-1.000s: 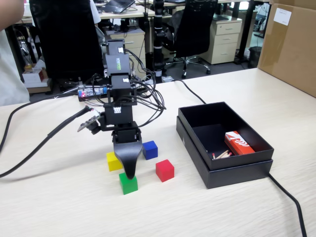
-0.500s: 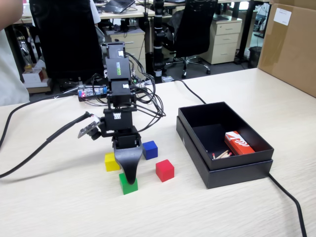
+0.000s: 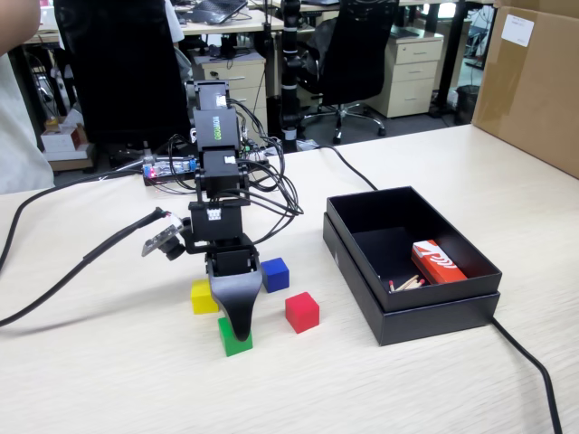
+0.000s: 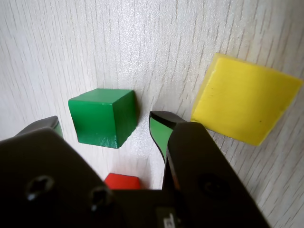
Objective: Put the green cube on top of the red cube
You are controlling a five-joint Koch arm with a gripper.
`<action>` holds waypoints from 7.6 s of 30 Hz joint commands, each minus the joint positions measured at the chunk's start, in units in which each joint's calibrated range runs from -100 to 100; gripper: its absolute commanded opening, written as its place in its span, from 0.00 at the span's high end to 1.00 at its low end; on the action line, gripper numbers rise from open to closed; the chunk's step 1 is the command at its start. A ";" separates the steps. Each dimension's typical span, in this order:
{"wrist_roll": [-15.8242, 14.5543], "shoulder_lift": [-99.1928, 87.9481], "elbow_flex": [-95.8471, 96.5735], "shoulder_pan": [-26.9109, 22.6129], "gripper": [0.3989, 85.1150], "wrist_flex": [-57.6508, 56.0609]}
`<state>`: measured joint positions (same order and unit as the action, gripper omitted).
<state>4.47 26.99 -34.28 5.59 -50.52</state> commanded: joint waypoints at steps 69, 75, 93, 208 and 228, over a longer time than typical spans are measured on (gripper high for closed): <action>-11.58 -11.44 -5.80 -7.42 0.99 3.31; -11.62 -10.29 -5.43 -7.33 0.99 3.48; -11.53 -7.66 -5.16 -7.86 0.72 3.48; -5.23 -125.96 128.38 -5.76 0.43 44.78; -5.23 -125.96 128.38 -5.76 0.43 44.78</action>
<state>-0.76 -99.22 92.24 -0.22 -4.45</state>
